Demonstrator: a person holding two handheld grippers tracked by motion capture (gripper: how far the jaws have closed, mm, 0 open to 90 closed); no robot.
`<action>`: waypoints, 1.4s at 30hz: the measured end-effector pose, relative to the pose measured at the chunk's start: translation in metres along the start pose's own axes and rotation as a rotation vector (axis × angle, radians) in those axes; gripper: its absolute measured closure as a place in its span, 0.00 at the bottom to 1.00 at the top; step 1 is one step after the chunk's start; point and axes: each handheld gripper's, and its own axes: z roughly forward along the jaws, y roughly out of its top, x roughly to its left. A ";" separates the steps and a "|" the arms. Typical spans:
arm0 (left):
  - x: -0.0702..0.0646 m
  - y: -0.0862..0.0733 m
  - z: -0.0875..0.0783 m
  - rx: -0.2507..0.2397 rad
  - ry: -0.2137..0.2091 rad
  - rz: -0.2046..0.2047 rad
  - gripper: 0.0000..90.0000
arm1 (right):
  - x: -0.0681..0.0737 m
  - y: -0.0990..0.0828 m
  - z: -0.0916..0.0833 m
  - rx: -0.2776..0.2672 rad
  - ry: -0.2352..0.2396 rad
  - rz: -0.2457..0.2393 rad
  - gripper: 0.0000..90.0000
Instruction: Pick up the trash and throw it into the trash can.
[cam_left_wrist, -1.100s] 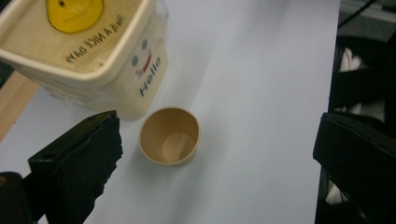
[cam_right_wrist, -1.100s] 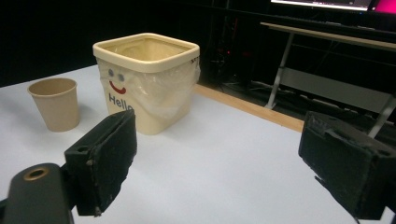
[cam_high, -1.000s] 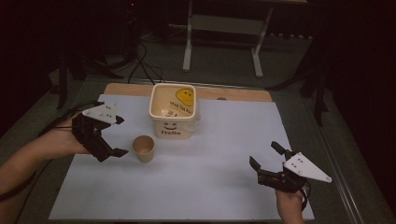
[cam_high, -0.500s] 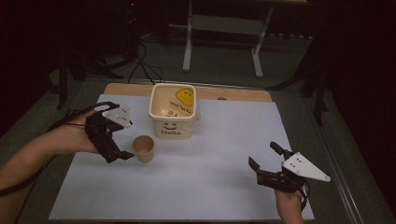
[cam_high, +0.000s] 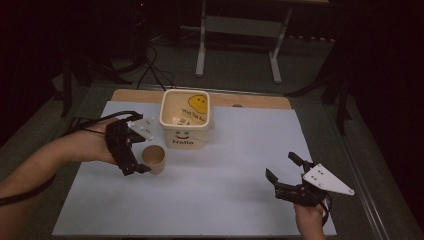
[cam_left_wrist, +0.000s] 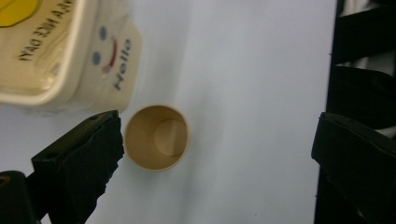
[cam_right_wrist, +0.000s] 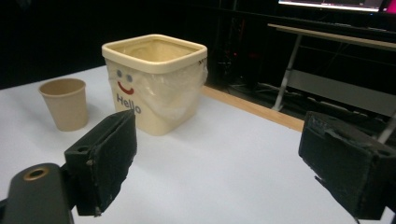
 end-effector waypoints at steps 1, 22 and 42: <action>0.000 0.001 0.001 0.002 -0.006 0.004 0.04 | 0.000 0.000 0.000 0.000 -0.007 -0.002 0.13; 0.008 -0.001 0.050 0.104 -0.044 0.016 0.30 | 0.001 0.000 0.002 0.015 -0.003 -0.015 0.13; 0.019 -0.023 0.097 0.201 0.009 -0.001 0.70 | 0.002 -0.002 0.004 0.027 0.005 -0.017 0.13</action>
